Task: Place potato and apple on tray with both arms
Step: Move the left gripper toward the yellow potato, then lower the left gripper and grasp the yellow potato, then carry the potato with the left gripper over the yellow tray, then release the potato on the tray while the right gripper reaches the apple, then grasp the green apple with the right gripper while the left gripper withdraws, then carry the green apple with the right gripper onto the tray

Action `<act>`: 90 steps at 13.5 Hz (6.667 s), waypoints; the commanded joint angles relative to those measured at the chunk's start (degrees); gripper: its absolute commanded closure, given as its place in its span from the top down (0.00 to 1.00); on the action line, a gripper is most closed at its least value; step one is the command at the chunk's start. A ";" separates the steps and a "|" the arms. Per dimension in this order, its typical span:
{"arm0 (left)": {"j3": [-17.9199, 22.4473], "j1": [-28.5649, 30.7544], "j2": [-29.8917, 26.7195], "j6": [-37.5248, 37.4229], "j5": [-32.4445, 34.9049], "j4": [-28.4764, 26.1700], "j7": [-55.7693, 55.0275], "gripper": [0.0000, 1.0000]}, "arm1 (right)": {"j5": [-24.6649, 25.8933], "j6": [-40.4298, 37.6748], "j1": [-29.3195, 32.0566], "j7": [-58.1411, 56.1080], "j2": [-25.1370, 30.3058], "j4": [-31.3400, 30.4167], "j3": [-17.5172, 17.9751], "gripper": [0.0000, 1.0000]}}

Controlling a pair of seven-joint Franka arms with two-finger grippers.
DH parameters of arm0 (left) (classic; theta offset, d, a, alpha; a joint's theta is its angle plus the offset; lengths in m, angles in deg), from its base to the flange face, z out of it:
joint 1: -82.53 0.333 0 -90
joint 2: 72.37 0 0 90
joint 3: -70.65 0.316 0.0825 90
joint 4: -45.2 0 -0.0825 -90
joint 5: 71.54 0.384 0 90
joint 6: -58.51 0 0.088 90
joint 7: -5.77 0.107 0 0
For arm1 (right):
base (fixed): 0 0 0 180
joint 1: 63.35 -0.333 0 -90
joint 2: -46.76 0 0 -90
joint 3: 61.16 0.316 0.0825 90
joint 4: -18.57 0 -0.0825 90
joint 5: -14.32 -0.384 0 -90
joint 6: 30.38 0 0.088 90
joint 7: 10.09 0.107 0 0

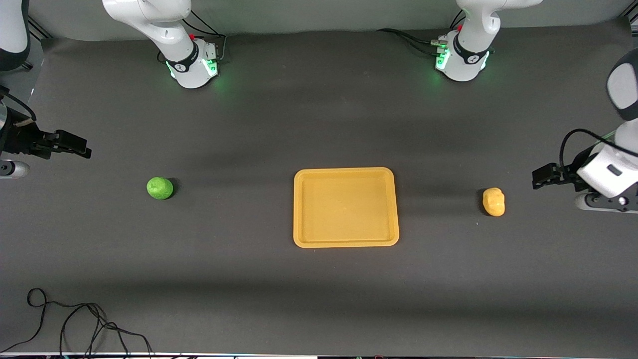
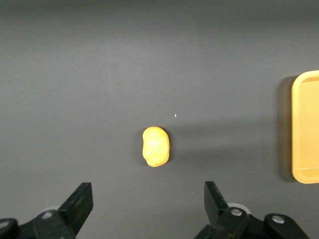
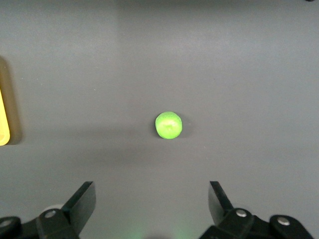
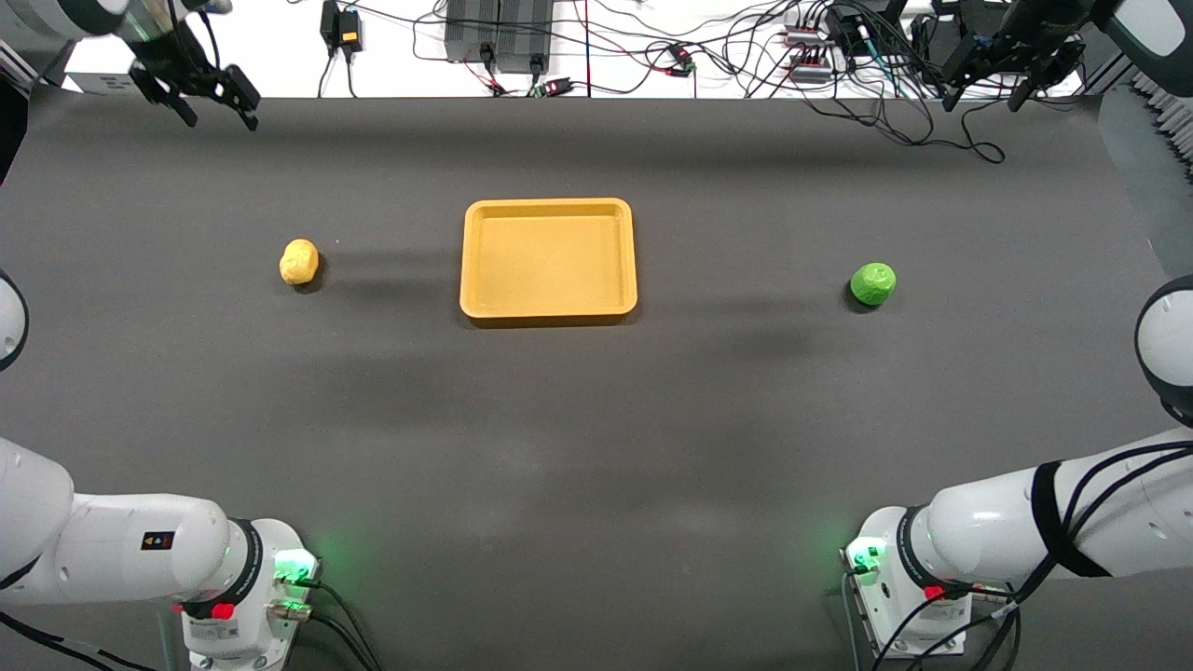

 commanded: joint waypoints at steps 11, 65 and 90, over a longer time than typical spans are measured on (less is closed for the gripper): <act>-0.06 3.69 12.42 32.83 -2.31 -21.15 9.69 0.99 | -0.07 -0.42 0.13 1.87 -0.47 0.63 -0.09 1.00; -5.42 -4.06 1.91 2.41 2.44 0.60 -17.64 0.99 | -1.83 68.85 -1.46 -1.21 -16.11 -46.56 -3.26 0.48; -2.70 0.70 -2.94 -12.61 1.30 8.31 -5.95 0.99 | -7.72 15.73 -43.71 55.29 -44.93 37.28 -1.85 0.48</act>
